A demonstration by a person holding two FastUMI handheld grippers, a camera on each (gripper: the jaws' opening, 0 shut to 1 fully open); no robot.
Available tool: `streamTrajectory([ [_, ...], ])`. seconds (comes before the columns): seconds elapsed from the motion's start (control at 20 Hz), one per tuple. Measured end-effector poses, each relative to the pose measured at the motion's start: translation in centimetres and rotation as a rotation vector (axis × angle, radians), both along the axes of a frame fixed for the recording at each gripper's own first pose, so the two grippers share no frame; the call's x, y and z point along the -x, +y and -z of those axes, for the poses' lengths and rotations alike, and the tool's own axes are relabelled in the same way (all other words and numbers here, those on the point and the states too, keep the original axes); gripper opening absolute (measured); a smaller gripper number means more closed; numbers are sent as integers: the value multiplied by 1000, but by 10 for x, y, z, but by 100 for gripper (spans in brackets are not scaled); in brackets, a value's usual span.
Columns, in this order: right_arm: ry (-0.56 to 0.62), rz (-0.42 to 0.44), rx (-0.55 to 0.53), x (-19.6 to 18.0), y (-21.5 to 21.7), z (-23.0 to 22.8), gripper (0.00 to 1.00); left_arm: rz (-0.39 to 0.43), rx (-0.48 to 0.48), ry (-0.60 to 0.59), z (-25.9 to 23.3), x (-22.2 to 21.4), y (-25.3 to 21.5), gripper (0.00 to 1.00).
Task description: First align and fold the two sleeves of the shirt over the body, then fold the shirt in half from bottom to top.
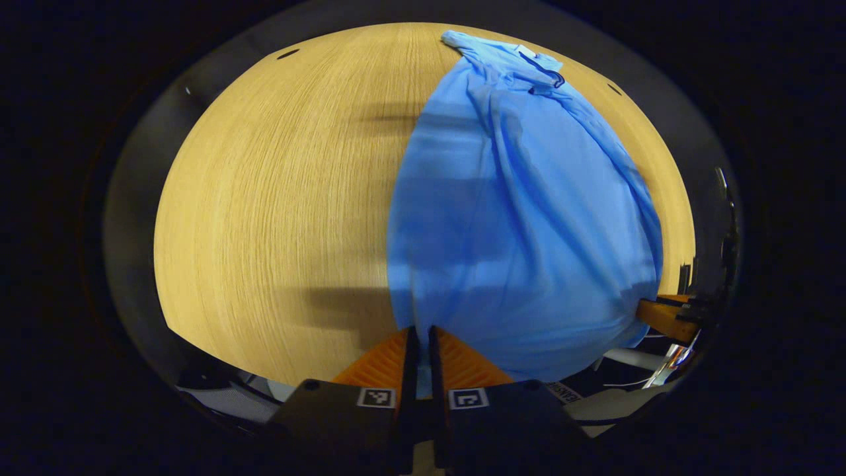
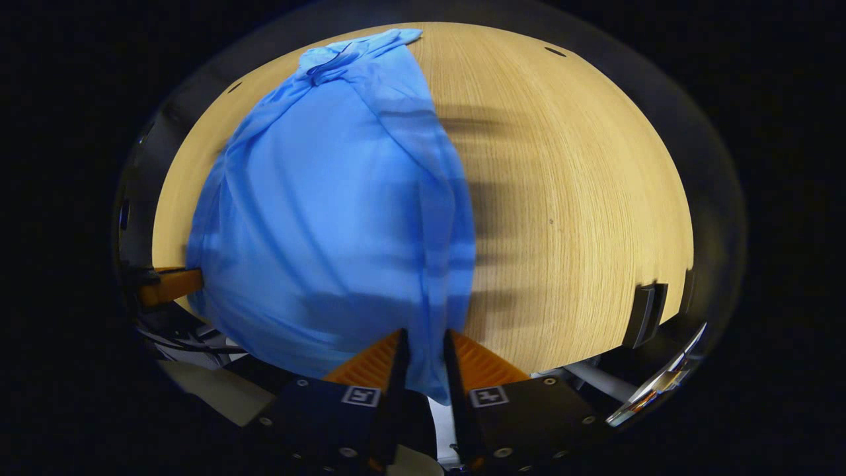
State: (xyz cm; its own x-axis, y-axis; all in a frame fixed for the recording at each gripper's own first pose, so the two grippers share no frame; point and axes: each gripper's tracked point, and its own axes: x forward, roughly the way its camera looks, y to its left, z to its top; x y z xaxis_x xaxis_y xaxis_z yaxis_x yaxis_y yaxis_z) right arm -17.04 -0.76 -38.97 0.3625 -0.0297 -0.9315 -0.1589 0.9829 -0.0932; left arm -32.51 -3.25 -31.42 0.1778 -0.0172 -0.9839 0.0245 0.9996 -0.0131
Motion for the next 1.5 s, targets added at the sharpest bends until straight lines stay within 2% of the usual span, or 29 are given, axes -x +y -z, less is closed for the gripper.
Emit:
streamTrajectory([
  [0.05,0,10,-22,0,2,0,18,16,4,-1,-1,-1,-3,11],
  [0.15,-7,12,-33,-1,2,-1,3,66,20,-27,-1,-3,-9,7],
  [0.2,-7,6,-31,-1,2,0,2,97,24,-40,-1,-2,-11,4],
  [0.35,-14,4,-36,-5,4,-8,1,113,46,-58,-3,-4,-16,4],
  [0.6,-121,-8,-54,-47,10,-46,0,96,62,-126,-20,-33,-18,4],
  [0.75,-192,-16,-56,-77,15,-67,0,110,78,-169,-32,-60,-20,4],
  [1.5,-400,-51,-82,-207,52,-157,0,135,90,-350,-97,-195,-21,4],
])
